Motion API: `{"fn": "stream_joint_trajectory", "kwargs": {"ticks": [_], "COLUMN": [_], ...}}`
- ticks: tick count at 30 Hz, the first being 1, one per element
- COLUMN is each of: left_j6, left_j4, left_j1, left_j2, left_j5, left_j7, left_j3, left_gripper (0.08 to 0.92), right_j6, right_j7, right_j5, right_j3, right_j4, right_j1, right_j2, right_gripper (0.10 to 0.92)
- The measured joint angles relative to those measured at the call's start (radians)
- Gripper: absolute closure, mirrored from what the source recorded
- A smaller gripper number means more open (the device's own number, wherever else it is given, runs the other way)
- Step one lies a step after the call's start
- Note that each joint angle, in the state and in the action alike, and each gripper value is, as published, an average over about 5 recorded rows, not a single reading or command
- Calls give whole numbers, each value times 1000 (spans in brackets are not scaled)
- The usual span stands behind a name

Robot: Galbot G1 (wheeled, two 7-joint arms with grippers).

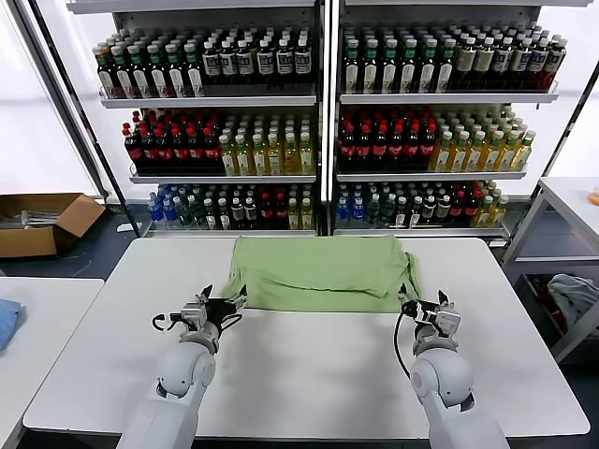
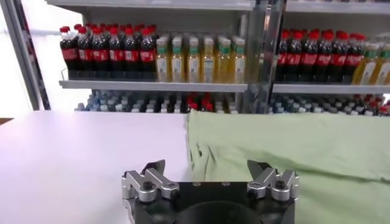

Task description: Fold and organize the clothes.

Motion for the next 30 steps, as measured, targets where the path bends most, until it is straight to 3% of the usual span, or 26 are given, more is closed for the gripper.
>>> {"fn": "stream_joint_trajectory", "kwargs": {"ticks": [12, 30], "left_j6": [21, 37], "left_j4": [46, 51], "left_j1": [-17, 11], "left_j2": [8, 9], "left_j5": [27, 39], "left_j7": [12, 22], "left_j3": [19, 27], "left_gripper": [202, 705], "right_j6": [-2, 13], "right_j7": [5, -11], "right_j5": [-6, -50], "right_j3": [11, -2], "right_j4": [-91, -85], "right_j1": [31, -8], "right_j2": [19, 26], "right_gripper": [306, 807]}}
